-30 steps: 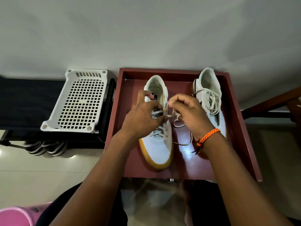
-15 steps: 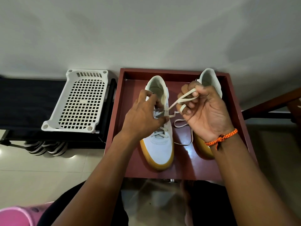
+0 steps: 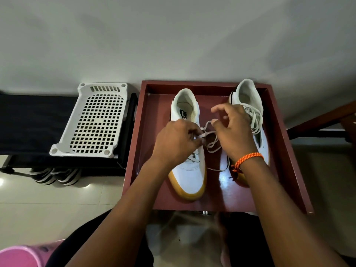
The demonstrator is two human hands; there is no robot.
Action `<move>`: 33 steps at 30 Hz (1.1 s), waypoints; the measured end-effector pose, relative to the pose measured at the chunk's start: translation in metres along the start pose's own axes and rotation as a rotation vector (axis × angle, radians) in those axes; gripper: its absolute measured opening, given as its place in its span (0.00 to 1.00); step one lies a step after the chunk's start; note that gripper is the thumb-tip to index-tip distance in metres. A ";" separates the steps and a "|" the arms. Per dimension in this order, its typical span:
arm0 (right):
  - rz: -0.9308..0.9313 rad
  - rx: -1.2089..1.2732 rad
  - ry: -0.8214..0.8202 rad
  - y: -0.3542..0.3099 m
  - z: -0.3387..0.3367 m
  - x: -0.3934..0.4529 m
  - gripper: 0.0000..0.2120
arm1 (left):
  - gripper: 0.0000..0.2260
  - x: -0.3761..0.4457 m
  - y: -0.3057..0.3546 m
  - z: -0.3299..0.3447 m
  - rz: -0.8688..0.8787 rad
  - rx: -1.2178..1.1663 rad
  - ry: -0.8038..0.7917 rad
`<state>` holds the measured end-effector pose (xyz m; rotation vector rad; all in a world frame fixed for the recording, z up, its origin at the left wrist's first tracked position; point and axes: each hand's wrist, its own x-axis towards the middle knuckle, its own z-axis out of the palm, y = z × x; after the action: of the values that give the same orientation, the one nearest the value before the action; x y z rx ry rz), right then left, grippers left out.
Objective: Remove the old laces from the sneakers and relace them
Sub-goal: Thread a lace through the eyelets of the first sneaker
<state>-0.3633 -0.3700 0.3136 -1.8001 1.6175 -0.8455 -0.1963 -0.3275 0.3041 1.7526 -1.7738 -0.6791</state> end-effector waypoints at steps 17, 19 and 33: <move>0.018 0.251 -0.761 -0.012 -0.020 -0.009 0.12 | 0.09 0.008 -0.015 -0.052 -0.317 -1.056 0.270; 0.065 0.125 -0.878 -0.007 -0.025 -0.011 0.12 | 0.08 0.008 -0.017 -0.053 -0.320 -1.049 0.278; 0.037 0.519 -0.586 -0.027 0.004 -0.013 0.11 | 0.08 0.005 -0.011 -0.046 -0.298 -0.944 0.067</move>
<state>-0.3434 -0.3543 0.3308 -1.4515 0.9456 -0.5720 -0.1570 -0.3314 0.3297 1.3207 -0.8720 -1.2916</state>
